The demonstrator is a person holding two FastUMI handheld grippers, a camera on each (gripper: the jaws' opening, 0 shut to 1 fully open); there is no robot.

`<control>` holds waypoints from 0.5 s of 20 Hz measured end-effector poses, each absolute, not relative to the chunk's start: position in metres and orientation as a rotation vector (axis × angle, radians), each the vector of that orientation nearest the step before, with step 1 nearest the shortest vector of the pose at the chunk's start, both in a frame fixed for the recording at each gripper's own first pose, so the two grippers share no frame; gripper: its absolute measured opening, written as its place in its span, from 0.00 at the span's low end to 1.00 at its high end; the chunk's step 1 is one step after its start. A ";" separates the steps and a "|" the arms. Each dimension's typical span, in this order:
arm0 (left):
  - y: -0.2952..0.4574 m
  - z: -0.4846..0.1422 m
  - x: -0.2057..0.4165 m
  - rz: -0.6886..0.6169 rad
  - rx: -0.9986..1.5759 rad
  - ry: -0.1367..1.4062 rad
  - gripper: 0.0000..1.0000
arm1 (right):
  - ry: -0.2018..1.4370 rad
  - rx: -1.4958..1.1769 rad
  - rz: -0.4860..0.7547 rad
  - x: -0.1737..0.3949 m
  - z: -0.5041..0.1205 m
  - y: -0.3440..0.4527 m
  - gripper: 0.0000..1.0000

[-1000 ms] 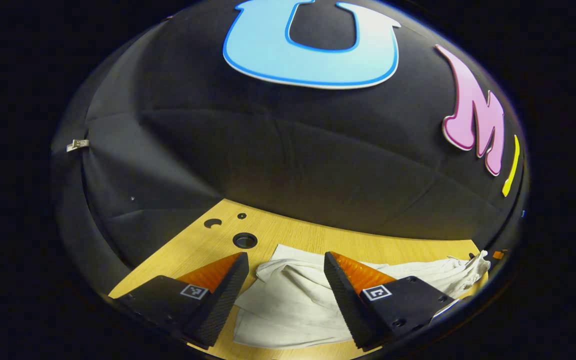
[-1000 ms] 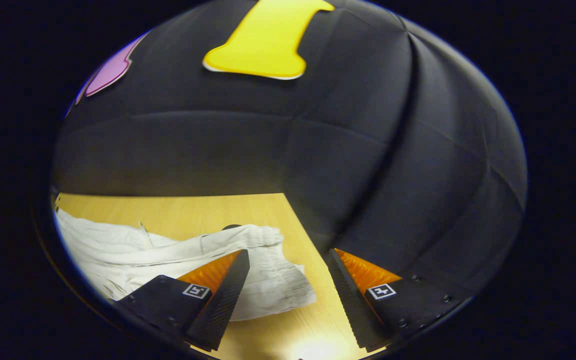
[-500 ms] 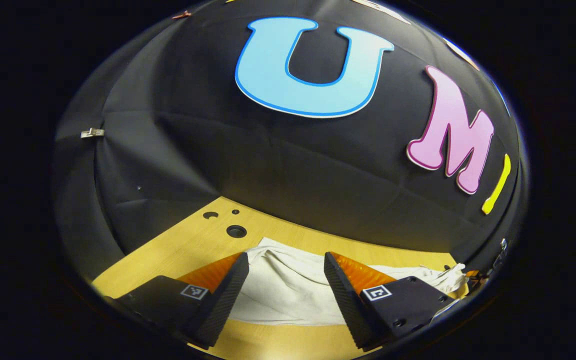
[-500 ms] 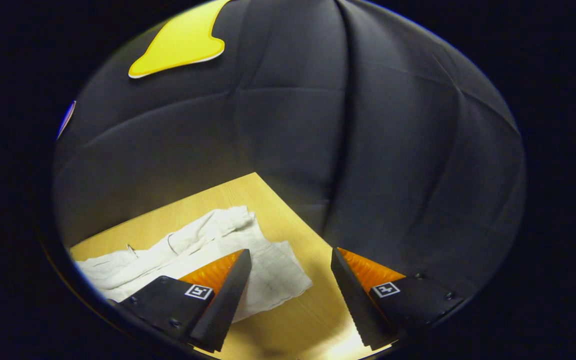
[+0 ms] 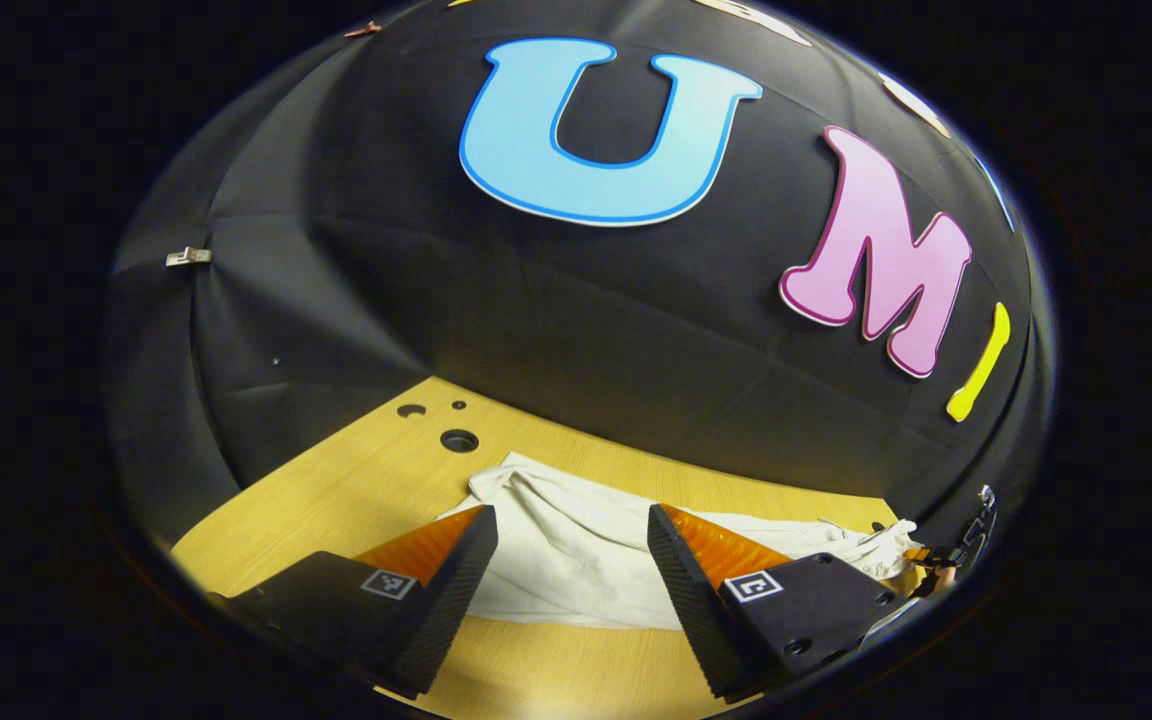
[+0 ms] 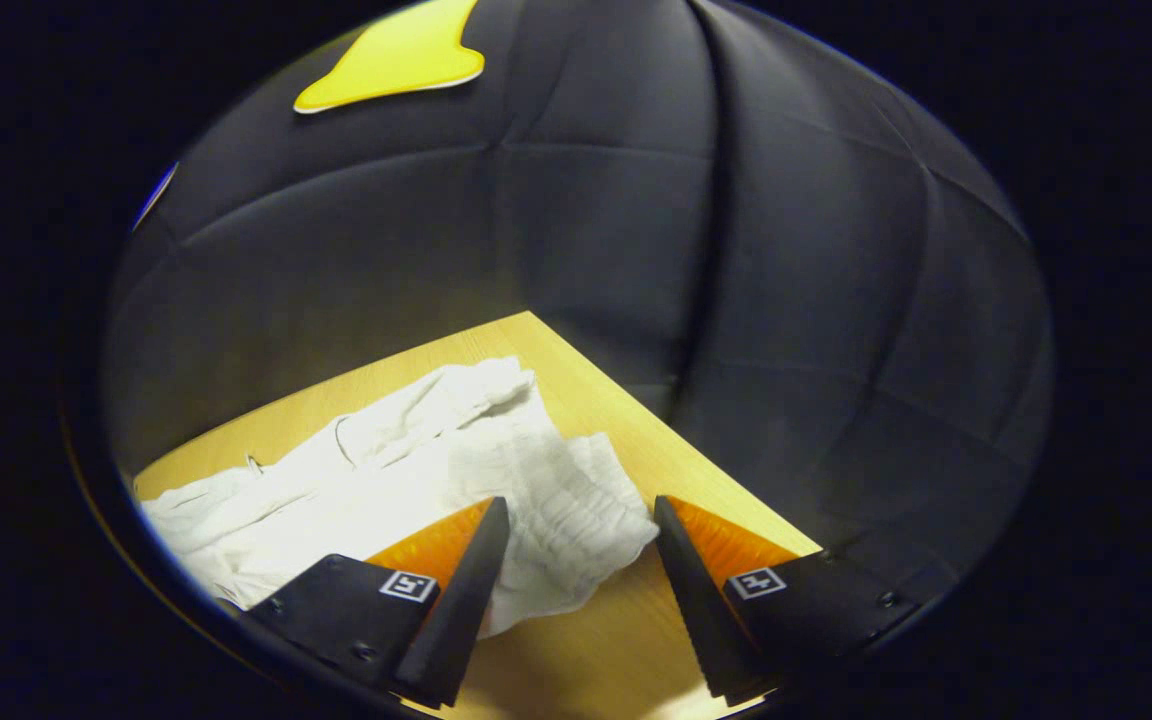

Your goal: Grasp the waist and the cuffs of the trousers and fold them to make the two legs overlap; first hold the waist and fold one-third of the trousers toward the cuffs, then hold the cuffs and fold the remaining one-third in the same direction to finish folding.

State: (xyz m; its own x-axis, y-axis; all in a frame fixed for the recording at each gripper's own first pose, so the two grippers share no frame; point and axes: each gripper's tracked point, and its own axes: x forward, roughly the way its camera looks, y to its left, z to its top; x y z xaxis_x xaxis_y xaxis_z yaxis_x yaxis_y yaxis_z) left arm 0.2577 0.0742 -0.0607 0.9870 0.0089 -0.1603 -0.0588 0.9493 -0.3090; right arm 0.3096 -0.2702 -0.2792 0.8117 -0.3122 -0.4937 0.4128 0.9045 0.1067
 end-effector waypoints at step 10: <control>0.055 -0.097 0.239 0.018 -0.354 0.209 0.96 | 0.491 0.208 -0.340 0.312 -0.281 -0.251 0.28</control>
